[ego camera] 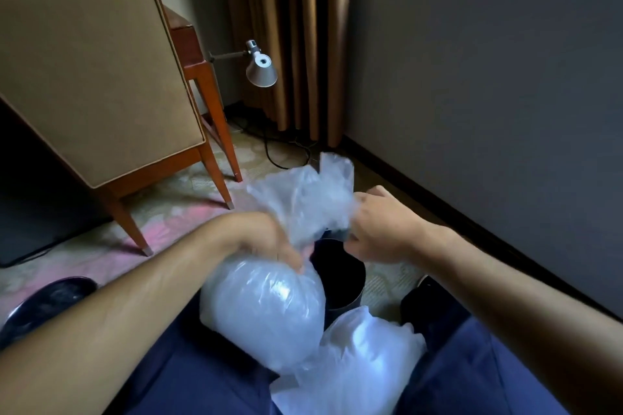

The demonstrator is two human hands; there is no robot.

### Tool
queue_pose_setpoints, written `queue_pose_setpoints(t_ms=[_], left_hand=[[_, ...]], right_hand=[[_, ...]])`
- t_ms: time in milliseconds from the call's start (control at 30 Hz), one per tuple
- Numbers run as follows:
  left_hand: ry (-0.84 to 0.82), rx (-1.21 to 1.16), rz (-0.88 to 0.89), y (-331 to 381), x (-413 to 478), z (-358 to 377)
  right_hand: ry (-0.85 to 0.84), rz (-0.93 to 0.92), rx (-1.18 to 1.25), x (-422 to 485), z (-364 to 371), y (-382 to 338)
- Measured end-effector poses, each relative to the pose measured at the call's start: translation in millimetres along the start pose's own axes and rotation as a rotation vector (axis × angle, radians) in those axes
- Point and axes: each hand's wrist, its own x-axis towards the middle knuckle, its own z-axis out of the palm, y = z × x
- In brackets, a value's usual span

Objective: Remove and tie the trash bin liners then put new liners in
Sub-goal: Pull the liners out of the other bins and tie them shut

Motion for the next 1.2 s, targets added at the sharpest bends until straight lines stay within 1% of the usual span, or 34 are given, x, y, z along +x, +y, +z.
queue_pose_setpoints(t_ms=[33, 67, 100, 133, 167, 200, 233, 300, 367, 433, 467, 533, 567, 600, 633, 667, 700, 733, 767, 800, 833, 867, 900, 933, 967, 1000, 1033, 1067, 1100, 1167, 1200], left_hand=[[0.019, 0.034, 0.168, 10.2, -1.1, -3.1], [0.105, 0.061, 0.238, 26.7, -13.8, -9.2], [0.194, 0.107, 0.252, 28.7, -10.6, -6.1], [0.315, 0.223, 0.182, 27.4, -9.1, -3.0], [0.483, 0.328, 0.17, 27.6, -8.1, 1.4], [0.559, 0.478, 0.133, 30.2, -10.1, 8.4], [0.637, 0.582, 0.147, 30.6, -7.2, 14.5], [0.761, 0.637, 0.237, 25.3, -4.0, 22.6], [0.827, 0.664, 0.279, 14.1, 6.3, 29.7], [0.779, 0.726, 0.212, 14.4, 6.6, 31.7], [0.78, 0.746, 0.169, 16.4, 4.7, 30.7], [0.757, 0.668, 0.138, 17.6, 4.9, 28.9], [0.795, 0.654, 0.158, 18.5, 5.0, 25.2], [0.758, 0.654, 0.144, 21.5, 4.0, 23.0], [0.752, 0.651, 0.173, 24.9, -1.0, 22.3], [0.702, 0.599, 0.186, 27.2, -2.4, 23.5], [0.624, 0.487, 0.18, 21.3, 6.9, 27.9], [0.478, 0.313, 0.112, 17.9, 9.7, 30.2], [0.387, 0.24, 0.068, 13.1, 15.5, 36.1], [0.358, 0.215, 0.048, 5.9, 23.7, 42.5], [0.336, 0.204, 0.052, 4.4, 28.3, 44.7], [0.296, 0.211, 0.061, 9.7, 23.9, 43.1], [0.265, 0.217, 0.091, 14.7, 22.1, 42.5], [0.254, 0.218, 0.118, 22.2, 16.1, 40.1], [0.275, 0.186, 0.166, 29.8, 8.4, 37.7], [0.33, 0.179, 0.212, 30.5, 4.0, 36.4], [0.399, 0.177, 0.284, 29.3, 0.3, 36.2], [0.454, 0.172, 0.323, 27.3, -2.3, 36.5], [0.49, 0.13, 0.361, 24.0, -2.3, 37.5], [0.502, 0.044, 0.407, 20.7, -1.3, 37.7], [0.515, 0.047, 0.417, 21.6, -2.1, 35.7]], right_hand=[[0.027, 0.017, -0.103, -5.3, -0.5, -5.4], [0.028, 0.038, -0.117, -6.3, 1.1, -7.3], [0.032, 0.072, -0.089, -8.9, 3.4, -10.3], [0.009, 0.105, -0.043, -9.1, 6.6, -12.3], [-0.041, 0.141, -0.001, -8.2, 7.4, -12.8], [-0.076, 0.172, 0.051, -7.7, 7.2, -9.8], [-0.097, 0.189, 0.086, -8.3, 6.7, -7.7], [-0.092, 0.174, 0.075, -12.2, 4.4, -3.8], [-0.083, 0.168, 0.064, -17.7, 2.3, 2.1], [-0.034, 0.108, 0.052, -21.6, 0.2, 4.3], [-0.004, 0.057, 0.057, -22.2, 0.3, 5.6], [0.042, -0.018, 0.153, -22.3, -1.9, 7.1], [0.037, -0.031, 0.278, -21.8, -5.0, 5.9], [0.013, -0.046, 0.459, -21.4, -11.0, 1.5], [-0.013, -0.083, 0.678, -21.6, -16.9, -4.2], [-0.057, -0.131, 0.937, -23.4, -25.7, -12.9], [-0.084, -0.159, 1.213, -22.1, -28.3, -19.2], [-0.079, -0.148, 1.48, -21.6, -29.3, -26.0], [-0.088, -0.08, 1.719, -19.0, -26.5, -27.4], [-0.087, -0.004, 1.861, -16.6, -27.2, -29.6], [-0.054, 0.056, 1.901, -12.5, -23.3, -27.2], [0.008, 0.104, 1.763, -9.9, -21.3, -23.2], [0.073, 0.152, 1.471, -8.3, -15.8, -13.6], [0.107, 0.167, 1.044, -8.0, -13.0, -5.5], [0.109, 0.134, 0.584, -7.1, -8.1, 2.9], [0.072, 0.111, 0.22, -7.4, -2.9, 11.1], [0.018, 0.108, 0.021, -9.3, 1.4, 15.0], [-0.012, 0.117, -0.061, -12.1, 2.4, 15.4], [-0.049, 0.111, -0.075, -13.4, 5.3, 16.5], [-0.07, 0.091, -0.044, -18.5, 6.8, 12.3], [-0.051, 0.095, -0.015, -19.9, 6.0, 10.0]])
